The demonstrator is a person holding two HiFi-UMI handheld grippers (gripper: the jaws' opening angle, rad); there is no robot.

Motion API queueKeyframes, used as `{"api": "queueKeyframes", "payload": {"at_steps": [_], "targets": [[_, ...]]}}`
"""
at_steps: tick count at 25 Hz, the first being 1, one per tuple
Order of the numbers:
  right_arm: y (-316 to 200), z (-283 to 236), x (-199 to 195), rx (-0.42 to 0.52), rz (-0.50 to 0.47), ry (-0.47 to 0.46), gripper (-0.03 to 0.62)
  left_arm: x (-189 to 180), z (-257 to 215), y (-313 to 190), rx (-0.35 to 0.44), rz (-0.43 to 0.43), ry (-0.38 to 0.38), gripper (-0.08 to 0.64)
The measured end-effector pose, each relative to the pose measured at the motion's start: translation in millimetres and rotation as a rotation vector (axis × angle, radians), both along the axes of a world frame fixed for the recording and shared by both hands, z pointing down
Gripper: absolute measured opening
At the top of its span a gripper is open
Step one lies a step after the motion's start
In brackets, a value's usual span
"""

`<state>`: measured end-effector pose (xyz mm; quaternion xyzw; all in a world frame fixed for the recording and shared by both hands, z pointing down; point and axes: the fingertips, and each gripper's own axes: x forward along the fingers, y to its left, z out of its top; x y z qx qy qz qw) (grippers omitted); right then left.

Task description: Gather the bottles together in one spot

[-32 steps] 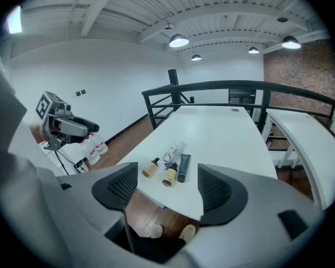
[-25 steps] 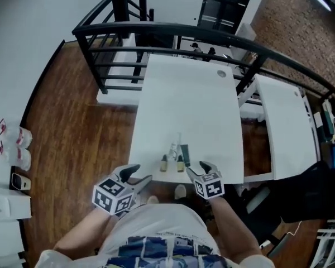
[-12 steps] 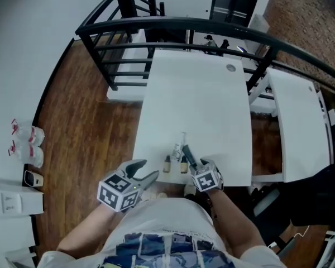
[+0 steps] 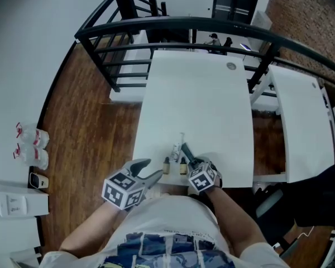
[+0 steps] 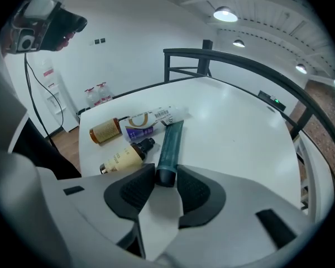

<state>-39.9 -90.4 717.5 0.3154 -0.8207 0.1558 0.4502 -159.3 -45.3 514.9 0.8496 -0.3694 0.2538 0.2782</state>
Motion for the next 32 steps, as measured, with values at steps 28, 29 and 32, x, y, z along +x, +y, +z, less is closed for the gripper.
{"api": "queueKeyframes", "payload": {"at_steps": [28, 29, 32], "targets": [[-5, -208, 85, 0.343, 0.06, -0.68, 0.123, 186, -49, -97, -0.144, 0.528, 0.253, 0.116], [-8, -208, 88, 0.345, 0.06, -0.681, 0.123, 189, -50, -99, -0.136, 0.532, 0.246, 0.077], [-17, -206, 93, 0.354, 0.053, -0.68, 0.124, 196, -52, -105, -0.116, 0.539, 0.217, 0.069]]}}
